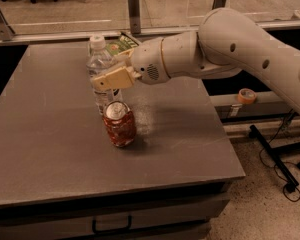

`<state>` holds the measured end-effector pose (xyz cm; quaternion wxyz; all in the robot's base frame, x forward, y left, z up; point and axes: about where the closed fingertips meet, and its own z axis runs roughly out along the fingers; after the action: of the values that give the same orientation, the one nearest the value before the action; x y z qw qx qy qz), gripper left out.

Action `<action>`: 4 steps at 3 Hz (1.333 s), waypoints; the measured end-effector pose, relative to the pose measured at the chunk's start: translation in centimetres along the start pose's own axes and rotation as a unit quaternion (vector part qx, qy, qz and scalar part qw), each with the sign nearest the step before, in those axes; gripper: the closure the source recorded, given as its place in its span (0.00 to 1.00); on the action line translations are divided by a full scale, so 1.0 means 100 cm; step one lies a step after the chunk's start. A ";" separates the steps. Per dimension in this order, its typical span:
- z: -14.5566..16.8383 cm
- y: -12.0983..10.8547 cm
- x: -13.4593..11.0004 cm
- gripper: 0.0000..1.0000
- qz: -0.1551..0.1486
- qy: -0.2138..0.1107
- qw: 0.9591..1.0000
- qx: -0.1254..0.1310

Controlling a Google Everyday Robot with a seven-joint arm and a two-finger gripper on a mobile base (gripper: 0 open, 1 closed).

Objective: Move blue plastic bottle near coke can

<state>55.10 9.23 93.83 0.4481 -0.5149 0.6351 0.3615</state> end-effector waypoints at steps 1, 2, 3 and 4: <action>-0.001 0.003 0.005 0.38 -0.002 0.003 1.000 0.003; -0.004 0.003 0.007 0.15 -0.005 0.009 1.000 0.005; -0.007 0.003 0.006 0.00 -0.002 0.014 1.000 0.005; -0.017 0.003 0.002 0.00 0.005 0.017 1.000 0.016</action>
Offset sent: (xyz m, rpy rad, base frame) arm -0.0029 -0.0145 -0.0074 -0.0367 -0.0102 -0.0164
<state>54.46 7.70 94.20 0.4435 -0.5107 0.6510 0.3446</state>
